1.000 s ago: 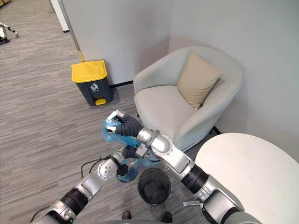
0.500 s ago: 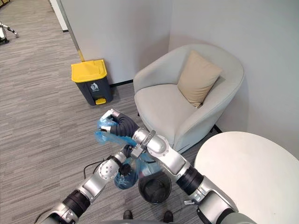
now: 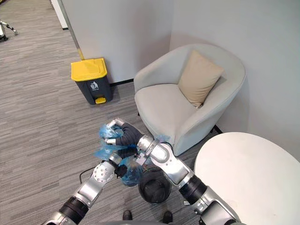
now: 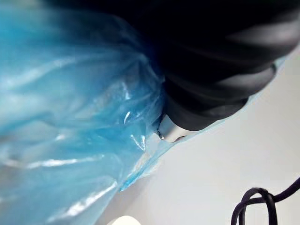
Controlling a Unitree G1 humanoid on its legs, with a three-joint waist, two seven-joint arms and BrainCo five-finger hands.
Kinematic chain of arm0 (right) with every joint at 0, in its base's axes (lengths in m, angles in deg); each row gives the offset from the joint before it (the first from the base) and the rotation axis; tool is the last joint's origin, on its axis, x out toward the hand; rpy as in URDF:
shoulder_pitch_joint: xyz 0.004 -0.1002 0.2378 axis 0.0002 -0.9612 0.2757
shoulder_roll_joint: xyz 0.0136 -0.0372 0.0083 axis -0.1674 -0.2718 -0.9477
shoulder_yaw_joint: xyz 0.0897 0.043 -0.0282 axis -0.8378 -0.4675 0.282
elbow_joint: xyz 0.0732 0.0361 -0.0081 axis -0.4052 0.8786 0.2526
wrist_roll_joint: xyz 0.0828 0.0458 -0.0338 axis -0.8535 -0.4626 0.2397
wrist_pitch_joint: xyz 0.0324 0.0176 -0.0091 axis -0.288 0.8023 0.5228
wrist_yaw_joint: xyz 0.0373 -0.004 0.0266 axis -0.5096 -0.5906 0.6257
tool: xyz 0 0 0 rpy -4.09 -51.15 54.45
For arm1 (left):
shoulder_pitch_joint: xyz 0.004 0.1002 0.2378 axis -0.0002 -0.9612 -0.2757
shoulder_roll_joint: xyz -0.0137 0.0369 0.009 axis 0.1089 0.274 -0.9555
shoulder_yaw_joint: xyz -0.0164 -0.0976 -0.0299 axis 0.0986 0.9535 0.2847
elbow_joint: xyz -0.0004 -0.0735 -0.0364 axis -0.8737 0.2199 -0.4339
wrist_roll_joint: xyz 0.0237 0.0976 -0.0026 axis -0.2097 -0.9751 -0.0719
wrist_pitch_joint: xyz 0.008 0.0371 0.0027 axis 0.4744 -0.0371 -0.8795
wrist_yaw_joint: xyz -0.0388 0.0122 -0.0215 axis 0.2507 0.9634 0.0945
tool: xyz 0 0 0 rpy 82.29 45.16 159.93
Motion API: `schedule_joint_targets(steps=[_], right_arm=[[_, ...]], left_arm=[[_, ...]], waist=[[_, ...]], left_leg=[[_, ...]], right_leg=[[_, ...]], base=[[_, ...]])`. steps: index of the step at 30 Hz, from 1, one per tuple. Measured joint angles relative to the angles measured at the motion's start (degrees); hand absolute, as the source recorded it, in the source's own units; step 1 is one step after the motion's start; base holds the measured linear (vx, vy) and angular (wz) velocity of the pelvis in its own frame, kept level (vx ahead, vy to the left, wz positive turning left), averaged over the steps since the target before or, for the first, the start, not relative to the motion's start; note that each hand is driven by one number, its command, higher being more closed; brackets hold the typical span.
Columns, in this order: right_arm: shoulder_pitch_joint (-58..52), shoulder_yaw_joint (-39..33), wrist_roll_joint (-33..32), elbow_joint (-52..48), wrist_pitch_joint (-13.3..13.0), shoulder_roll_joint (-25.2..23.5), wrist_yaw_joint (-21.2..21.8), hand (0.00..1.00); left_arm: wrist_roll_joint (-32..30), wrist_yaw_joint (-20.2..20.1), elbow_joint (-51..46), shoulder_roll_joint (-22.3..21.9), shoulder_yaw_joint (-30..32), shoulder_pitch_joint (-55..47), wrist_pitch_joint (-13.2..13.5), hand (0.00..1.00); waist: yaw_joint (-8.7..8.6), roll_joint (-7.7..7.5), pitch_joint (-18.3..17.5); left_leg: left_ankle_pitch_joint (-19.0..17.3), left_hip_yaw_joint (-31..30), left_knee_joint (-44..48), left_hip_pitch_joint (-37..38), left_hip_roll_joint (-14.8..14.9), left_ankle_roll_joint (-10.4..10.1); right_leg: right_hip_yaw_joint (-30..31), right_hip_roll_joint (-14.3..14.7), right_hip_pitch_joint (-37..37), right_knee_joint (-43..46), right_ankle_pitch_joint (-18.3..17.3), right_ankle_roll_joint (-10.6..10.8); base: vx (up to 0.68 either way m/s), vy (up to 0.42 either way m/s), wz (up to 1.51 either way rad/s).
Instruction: Gather rubbish on tea table into small bin, then transfer packed bag to large trash can.
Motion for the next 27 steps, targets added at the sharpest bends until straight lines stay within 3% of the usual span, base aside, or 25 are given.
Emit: schedule_joint_targets(steps=[9, 16, 22, 27], right_arm=[[-4.1, -7.1, 12.5, -6.8, -2.7, 7.9, -6.0, 0.0], [-9.6, -16.8, 21.1, -12.1, -4.4, 9.7, -13.6, 0.0], [-20.5, -26.4, 20.9, -11.0, -4.1, 2.2, -14.8, 0.0], [-27.0, -33.1, 10.2, 3.2, -1.3, -5.5, -11.8, 0.0]], left_arm=[[0.0, 0.6, -0.1, 1.1, 6.1, -4.2, 0.0, 1.0], [0.0, 2.8, -0.4, 1.0, 13.5, -8.1, -0.1, 1.0], [0.1, 4.5, -0.5, -1.8, 21.3, -12.5, -0.8, 1.0], [4.7, 4.9, 4.3, -4.5, 26.9, -14.5, -2.1, 1.0]], waist=[[0.11, -0.6, 0.3], [0.04, -0.69, 0.3], [0.02, -0.74, 0.3], [-0.18, -0.8, 0.2]], left_leg=[[0.2, -0.1, 0.0, 0.1, -0.5, 0.3], [0.1, 0.1, -0.1, 0.7, -0.7, 0.3], [-0.1, 0.2, 0.0, 0.2, -0.7, 0.1], [-0.1, 0.2, 0.0, 0.1, -0.7, 0.1]], right_leg=[[-0.1, 0.0, 0.0, 0.3, -0.1, 0.0], [0.0, 0.0, -0.3, 1.8, -1.3, 0.4], [0.1, -0.1, -0.8, 1.8, -1.3, 0.3], [0.1, 0.0, -0.6, 1.2, -1.1, 0.2]], base=[[0.0, 0.0, 0.0], [0.0, 0.0, 0.0], [0.0, 0.0, 0.0], [0.0, 0.0, 0.0]])
